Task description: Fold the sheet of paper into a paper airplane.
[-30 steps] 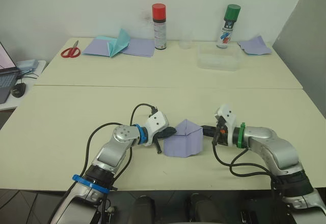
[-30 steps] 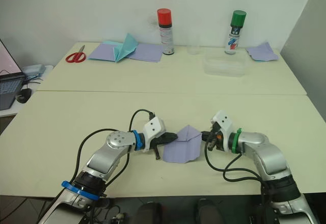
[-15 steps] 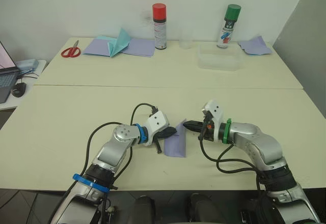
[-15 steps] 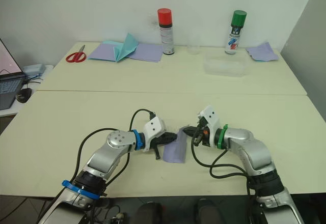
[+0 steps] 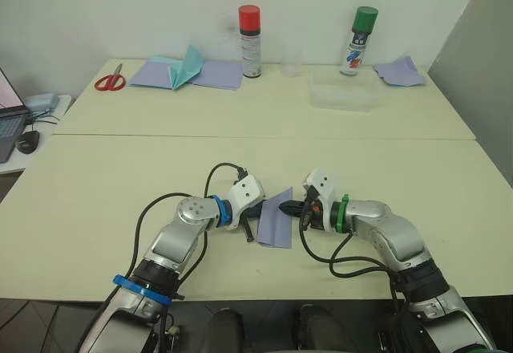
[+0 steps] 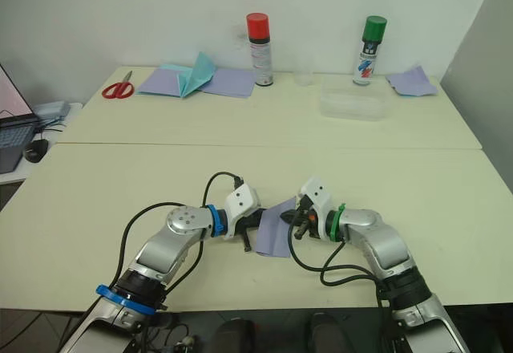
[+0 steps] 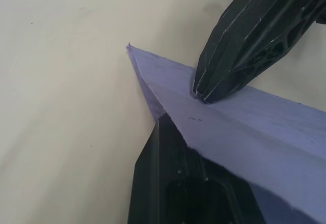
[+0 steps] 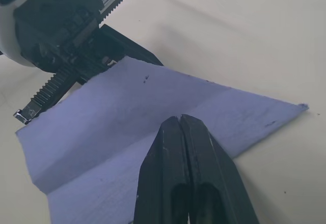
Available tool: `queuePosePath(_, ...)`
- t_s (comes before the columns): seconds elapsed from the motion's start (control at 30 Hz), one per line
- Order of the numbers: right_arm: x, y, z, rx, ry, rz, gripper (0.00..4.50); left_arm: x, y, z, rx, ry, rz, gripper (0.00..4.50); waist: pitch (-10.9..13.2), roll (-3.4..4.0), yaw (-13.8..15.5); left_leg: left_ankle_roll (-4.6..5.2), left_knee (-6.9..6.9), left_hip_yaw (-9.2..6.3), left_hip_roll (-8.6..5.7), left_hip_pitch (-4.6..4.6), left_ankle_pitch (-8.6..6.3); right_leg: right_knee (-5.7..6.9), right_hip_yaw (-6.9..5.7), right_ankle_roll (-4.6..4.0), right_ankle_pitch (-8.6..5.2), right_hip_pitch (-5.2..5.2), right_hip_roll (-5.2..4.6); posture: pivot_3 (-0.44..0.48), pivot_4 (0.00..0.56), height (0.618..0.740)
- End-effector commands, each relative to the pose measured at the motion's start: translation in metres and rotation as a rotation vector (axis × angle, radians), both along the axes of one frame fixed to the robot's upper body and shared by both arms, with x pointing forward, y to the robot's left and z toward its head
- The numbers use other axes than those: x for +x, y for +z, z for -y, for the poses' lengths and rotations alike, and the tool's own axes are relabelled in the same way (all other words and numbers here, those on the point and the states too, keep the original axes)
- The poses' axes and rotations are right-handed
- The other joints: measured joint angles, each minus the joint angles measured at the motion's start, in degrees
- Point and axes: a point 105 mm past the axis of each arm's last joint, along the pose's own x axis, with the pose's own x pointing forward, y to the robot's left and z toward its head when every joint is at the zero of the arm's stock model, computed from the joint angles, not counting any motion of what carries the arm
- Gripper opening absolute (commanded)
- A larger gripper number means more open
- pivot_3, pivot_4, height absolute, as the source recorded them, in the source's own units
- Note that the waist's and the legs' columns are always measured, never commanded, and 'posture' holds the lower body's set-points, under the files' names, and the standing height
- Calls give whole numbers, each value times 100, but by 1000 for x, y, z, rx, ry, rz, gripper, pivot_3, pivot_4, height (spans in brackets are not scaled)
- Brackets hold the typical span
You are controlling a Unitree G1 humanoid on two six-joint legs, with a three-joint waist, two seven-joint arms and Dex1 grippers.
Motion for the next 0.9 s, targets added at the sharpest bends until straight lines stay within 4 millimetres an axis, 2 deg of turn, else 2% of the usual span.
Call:
queuePosePath(0.03, 3, 1, 1, -30, 9, 40, 0, -2, -12, -22, 47, 64, -65, 9, 1, 1, -19, 0, -1, 1, 1, 0, 0, 0, 1, 0, 0, -2, 1, 0, 150, 740)
queuePosePath(0.27, 3, -8, -1, -78, 26, 43, 0, 1, -2, -33, 42, 102, -49, 9, 1, 1, -34, 0, -10, -6, 7, 5, 0, 7, 0, -11, -6, -5, 7, 0, 150, 740)
queuePosePath(0.8, 6, -11, 1, -104, 31, 44, 0, 4, 6, -52, -9, 191, -23, 9, 1, 1, -84, 0, -23, 0, 6, 13, 0, 8, 1, -12, -7, -6, 7, 0, 150, 740)
queuePosePath(0.9, 6, -11, 2, -106, 29, 46, 0, 5, 16, -57, -34, 193, 3, 9, 2, 1, -85, 0, -24, 0, 7, 13, 0, 8, 1, -12, -7, -6, 6, 0, 150, 740)
